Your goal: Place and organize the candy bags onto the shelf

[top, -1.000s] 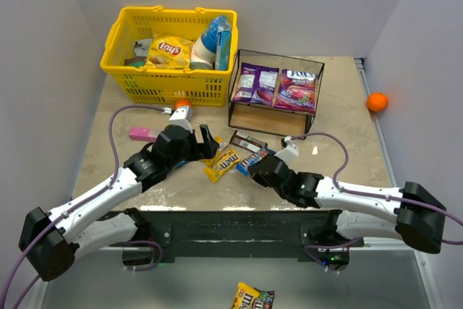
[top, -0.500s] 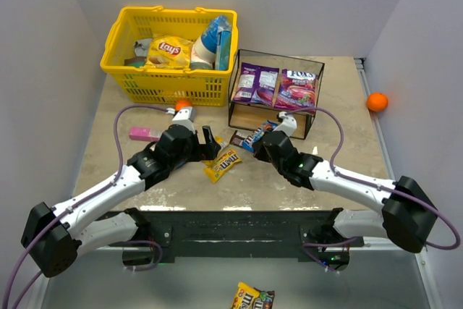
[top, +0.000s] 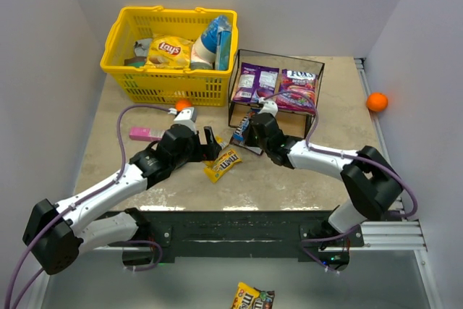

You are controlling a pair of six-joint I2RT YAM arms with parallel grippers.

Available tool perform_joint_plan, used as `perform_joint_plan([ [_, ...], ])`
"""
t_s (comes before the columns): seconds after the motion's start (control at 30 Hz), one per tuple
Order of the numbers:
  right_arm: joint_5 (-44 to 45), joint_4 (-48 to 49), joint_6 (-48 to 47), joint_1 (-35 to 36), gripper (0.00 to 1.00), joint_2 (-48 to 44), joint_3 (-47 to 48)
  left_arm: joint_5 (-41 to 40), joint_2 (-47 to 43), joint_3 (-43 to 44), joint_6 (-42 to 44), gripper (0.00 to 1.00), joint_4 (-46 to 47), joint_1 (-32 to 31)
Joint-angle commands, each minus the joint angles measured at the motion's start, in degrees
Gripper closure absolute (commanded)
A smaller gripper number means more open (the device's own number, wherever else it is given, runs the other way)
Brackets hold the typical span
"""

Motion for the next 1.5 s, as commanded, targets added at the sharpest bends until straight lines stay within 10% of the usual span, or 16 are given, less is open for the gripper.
perform_joint_plan([
  [0.0,-2.2,3.9,-3.9,-1.9,1.00,3.1,4.4,0.4,0.4,2.4,0.4,0.03,1.8,0.4],
  [0.23,0.8,3.7,-5.1,-3.2,0.98,6.1,5.5,0.5,0.5,2.4,0.4,0.03,1.9,0.5],
  [0.57,4.3,1.4,-2.5,-3.3,0.55,3.0,3.4,1.3,1.5,2.0,0.1,0.03,3.0,0.5],
  [1.47,1.1,-22.3,5.5,-3.2,0.58,-31.8,-9.1,1.8,35.3,-1.0,-38.1,0.41,50.6,1.0],
])
